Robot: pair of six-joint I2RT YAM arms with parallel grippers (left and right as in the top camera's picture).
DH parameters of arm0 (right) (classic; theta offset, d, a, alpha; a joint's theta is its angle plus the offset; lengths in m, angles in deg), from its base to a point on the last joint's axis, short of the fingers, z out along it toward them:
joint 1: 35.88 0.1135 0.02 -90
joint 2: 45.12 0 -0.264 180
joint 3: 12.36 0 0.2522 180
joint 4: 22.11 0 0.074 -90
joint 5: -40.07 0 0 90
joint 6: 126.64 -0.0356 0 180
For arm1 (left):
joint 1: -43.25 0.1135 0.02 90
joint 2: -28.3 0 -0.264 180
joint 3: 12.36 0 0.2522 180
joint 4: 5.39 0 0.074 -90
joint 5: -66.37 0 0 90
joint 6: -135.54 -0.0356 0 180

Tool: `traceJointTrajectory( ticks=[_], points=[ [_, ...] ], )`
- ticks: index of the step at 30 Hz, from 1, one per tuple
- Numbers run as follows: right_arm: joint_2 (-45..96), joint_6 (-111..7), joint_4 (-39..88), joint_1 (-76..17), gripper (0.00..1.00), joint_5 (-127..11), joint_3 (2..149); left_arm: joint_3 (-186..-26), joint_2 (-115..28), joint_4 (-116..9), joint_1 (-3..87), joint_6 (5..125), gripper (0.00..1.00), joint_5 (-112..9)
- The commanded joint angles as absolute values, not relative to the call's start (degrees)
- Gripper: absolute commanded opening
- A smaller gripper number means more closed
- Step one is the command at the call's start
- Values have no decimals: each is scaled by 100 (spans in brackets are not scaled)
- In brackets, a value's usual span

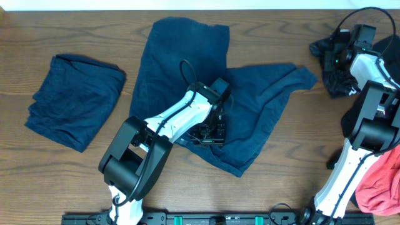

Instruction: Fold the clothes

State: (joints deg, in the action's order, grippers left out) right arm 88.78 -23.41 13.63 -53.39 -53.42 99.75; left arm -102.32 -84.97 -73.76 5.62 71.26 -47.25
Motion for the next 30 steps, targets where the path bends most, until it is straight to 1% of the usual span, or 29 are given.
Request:
traceJointTrajectory(
  ticks=[1, 5, 6, 8, 10, 11, 12, 14, 16, 19, 21, 23, 25, 30],
  points=[
    [9162, -3025, 1127, -5656, 17, -3680, 9966, -10208, -8421, -7341, 551, 7137, 49, -4716],
    [9162, -3773, 1055, -6126, 18, -3152, 10067, -10208, -8421, -7256, 551, 7137, 49, -4716],
    [9160, -4017, 1090, -6260, 20, -3101, 10089, -10208, -8421, -7254, 551, 7137, 49, -4716],
    [9160, -4481, 1275, -6528, 22, -3079, 10137, -10208, -8421, -7258, 551, 7134, 49, -4716],
    [9160, -5040, 1634, -6819, 20, -3136, 10224, -10208, -8421, -7258, 551, 7134, 49, -4716],
    [9145, -5067, 1732, -6909, 20, -3342, 10263, -10208, -8421, -7258, 551, 7134, 49, -4716],
    [9134, -4948, 1769, -6968, 21, -3643, 10294, -10208, -8421, -7258, 551, 7134, 49, -4716],
    [9053, -4396, 1822, -7040, 26, -4533, 10377, -10208, -8421, -7258, 551, 7134, 49, -4714],
    [8891, -3950, 1826, -7027, 28, -5304, 10432, -10208, -8421, -7258, 551, 7134, 49, -4716],
    [8518, -3062, 1868, -6876, 31, -6771, 10451, -10208, -8421, -7258, 551, 7137, 49, -4716],
    [8242, -2588, 2121, -6703, 37, -7610, 10449, -10208, -8421, -7258, 551, 7134, 49, -4716],
    [8070, -2376, 2491, -6515, 43, -7908, 10449, -10208, -8421, -7258, 551, 7137, 49, -4716],
    [8015, -2372, 2947, -6321, 44, -7908, 10449, -10208, -8421, -7261, 551, 7134, 49, -4716],
    [8080, -2439, 4403, -5844, 53, -7857, 10395, -10208, -8421, -7265, 551, 7132, 49, -4716]
  ],
)
